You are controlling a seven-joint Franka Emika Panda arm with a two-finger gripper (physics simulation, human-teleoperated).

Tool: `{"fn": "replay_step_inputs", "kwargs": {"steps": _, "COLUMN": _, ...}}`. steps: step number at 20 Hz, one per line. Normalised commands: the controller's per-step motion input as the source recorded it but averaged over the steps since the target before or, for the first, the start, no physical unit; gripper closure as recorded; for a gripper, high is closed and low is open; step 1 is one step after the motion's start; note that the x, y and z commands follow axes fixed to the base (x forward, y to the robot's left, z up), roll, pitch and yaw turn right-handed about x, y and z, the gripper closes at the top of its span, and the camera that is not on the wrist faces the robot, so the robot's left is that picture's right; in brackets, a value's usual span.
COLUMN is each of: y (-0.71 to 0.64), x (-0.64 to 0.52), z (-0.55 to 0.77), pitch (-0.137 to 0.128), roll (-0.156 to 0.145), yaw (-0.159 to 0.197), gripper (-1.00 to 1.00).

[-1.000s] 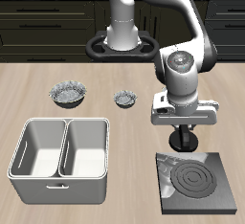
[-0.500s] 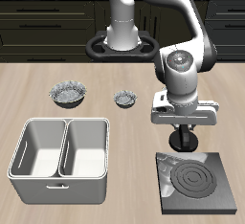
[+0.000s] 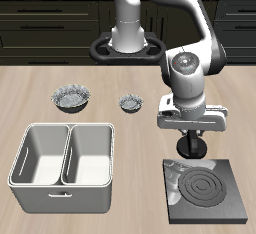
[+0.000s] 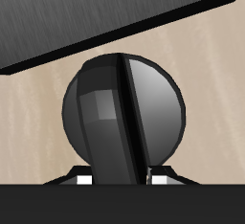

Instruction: Turn off the flat stove and place the smallest bowl on it

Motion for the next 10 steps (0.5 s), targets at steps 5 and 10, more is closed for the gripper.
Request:
{"fn": "replay_step_inputs", "kwargs": {"steps": 5, "y": 0.01, "x": -0.04, "z": 0.11, "pitch": 0.000, "roll": 0.010, "yaw": -0.096, "gripper": 1.00}}
{"fn": "replay_step_inputs", "kwargs": {"steps": 10, "y": 0.06, "x": -0.05, "z": 0.01, "pitch": 0.014, "roll": 0.025, "yaw": -0.072, "gripper": 1.00}}
